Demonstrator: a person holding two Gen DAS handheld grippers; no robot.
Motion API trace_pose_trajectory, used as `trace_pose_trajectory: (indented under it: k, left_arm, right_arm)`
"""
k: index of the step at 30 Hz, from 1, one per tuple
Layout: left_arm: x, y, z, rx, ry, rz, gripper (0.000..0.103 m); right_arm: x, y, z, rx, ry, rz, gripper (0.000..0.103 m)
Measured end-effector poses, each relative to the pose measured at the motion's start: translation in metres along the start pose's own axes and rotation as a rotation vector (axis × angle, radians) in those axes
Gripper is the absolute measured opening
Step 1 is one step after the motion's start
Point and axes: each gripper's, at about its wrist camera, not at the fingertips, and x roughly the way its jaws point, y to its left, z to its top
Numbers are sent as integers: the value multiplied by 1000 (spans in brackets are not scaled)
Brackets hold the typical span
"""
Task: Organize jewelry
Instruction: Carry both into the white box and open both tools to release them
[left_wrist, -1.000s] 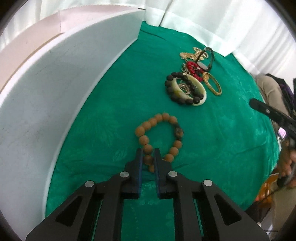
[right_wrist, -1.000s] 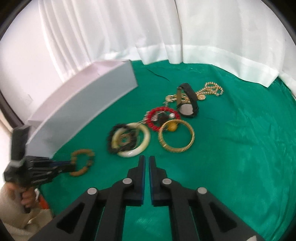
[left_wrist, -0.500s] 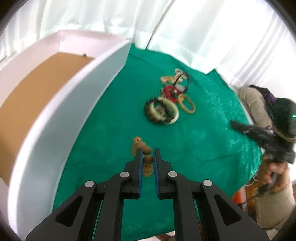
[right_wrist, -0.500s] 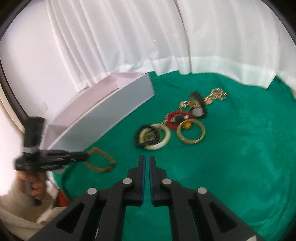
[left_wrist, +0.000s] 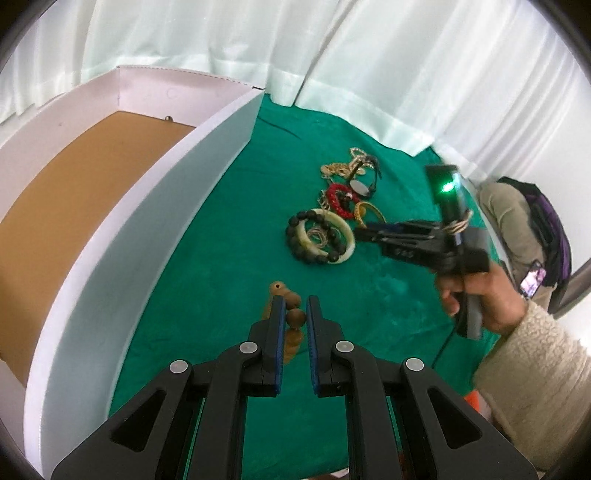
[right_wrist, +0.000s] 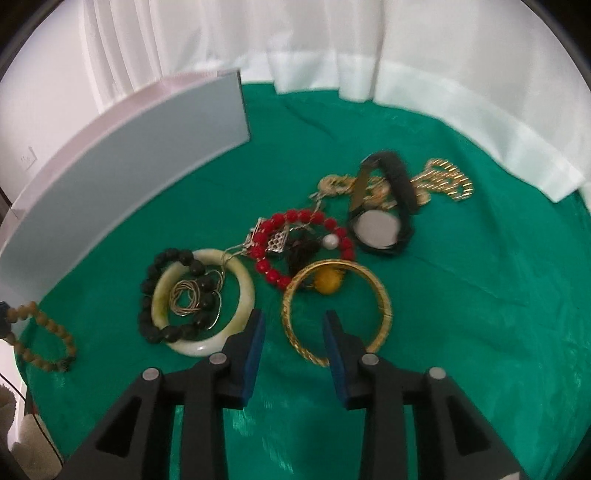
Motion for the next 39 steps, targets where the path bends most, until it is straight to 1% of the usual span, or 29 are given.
trace_pose_trajectory:
  k: [1,2,3,5,7,9,11,13,15,17,20,21,24,25,26,27,28,29,30,31,33,34,36,37,39]
  left_arm:
    - [-1,0,1,-2,-1,-1,9]
    - [-6,-1,4,-6,-6,-6,9]
    - [-12,0,5,-9,-13,-12,9]
    - [-30,0,12,-11,-32,-22,9]
    - [-54,3,21,-8,-61,-13,9]
    - [-76,8,30,-7,-89,7,9]
    - [-100,18,41,-15,-124,36,9]
    - [-123,36,51,-28,-163,92,9]
    - [-137,54,56,-49,-189,153,9]
    - [-145,83,61,-91,-196,205,9]
    - [-139,116,60,-138,-175,285,9]
    - [-134,128,58,-152,-161,313,9]
    - [-113,158,47,-191,-118,366,10]
    - [-106,166,44,-199,-103,386,12]
    - [-100,172,41,-202,-91,406,17]
    - [-98,174,38,-204,-80,420,35]
    - [-95,177,36,-208,-75,433,57]
    - [-96,177,33,-212,-87,445,67]
    - [-99,177,30,-215,-108,456,80]
    - [-101,175,27,-215,-135,469,85]
    - [-104,169,21,-206,-188,488,88]
    - [-103,164,21,-198,-201,490,88]
    - [-98,152,22,-153,-217,467,88]
    - [-95,146,25,-133,-217,466,89]
    - [-85,132,26,-80,-211,490,88]
  right_arm:
    - [1,2,0,-25,0,-32,10]
    - [-4,1,0,-24,-5,-30,8]
    - [-11,-1,0,1,-16,-6,6]
    - [-37,-5,1,55,-54,55,6]
    - [-63,3,6,50,-81,97,6]
    - [-90,21,17,23,-112,136,6]
    - [-119,46,34,-7,-151,194,6]
    - [-138,73,52,-37,-191,248,6]
    - [-143,110,78,-65,-217,311,6]
    - [-140,150,101,-104,-220,375,6]
    - [-121,204,129,-164,-213,407,6]
    - [-113,218,135,-174,-202,416,6]
    - [-79,258,148,-202,-163,411,6]
    - [-67,267,150,-201,-137,417,8]
    - [-57,274,153,-190,-113,415,9]
    - [-46,277,152,-180,-95,402,14]
    - [-39,280,152,-173,-87,393,30]
    - [-34,281,151,-167,-86,384,38]
    - [-33,280,149,-161,-87,379,48]
    - [-30,279,150,-157,-87,369,49]
    - [-26,278,149,-165,-80,344,49]
    - [-21,279,150,-167,-71,321,49]
    - [-8,281,151,-165,-53,301,49]
    - [-1,282,150,-165,-44,291,49]
    - [12,281,149,-169,-19,252,49]
